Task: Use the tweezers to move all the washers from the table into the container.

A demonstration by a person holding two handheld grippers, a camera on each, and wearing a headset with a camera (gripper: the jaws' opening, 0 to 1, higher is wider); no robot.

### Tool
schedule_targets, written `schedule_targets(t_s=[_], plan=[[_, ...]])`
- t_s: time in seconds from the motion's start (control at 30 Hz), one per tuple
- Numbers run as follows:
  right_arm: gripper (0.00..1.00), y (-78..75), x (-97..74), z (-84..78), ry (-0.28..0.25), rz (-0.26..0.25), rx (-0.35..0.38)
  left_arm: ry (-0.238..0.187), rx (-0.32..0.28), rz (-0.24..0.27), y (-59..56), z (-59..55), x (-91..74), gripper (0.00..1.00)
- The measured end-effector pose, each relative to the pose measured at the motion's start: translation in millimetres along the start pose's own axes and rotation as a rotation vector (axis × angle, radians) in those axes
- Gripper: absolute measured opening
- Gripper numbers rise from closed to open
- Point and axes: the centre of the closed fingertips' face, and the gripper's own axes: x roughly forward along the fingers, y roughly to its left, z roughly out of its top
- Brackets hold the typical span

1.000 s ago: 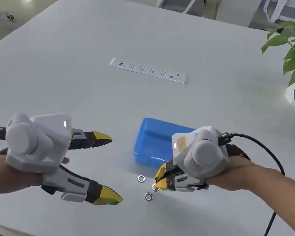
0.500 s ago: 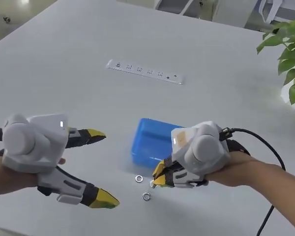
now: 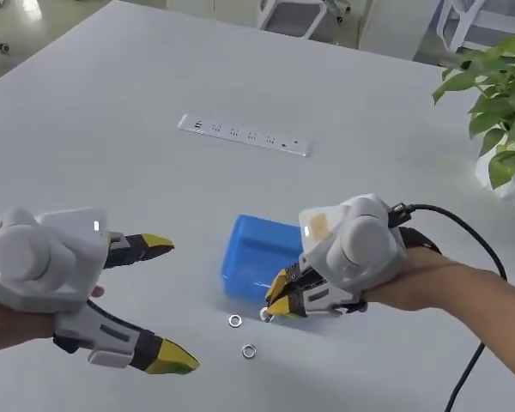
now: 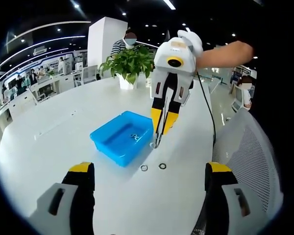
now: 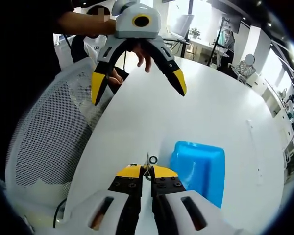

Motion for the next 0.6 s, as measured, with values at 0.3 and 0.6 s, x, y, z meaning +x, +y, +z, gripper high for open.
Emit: schedule_targets(t_s=[0.3,0.6], plan=[[0.06,-19.3,-18.4,7.9,-0.019,-0.028,-0.009,-0.004,-0.002,-0.004,-1.9,1.2,0.3,0.99],[0.06,-46.2,-24.9,1.4,-0.016,-0.065,-0.010,-0.010,-0.003,0.005,1.0,3.0,-0.8,0.99]])
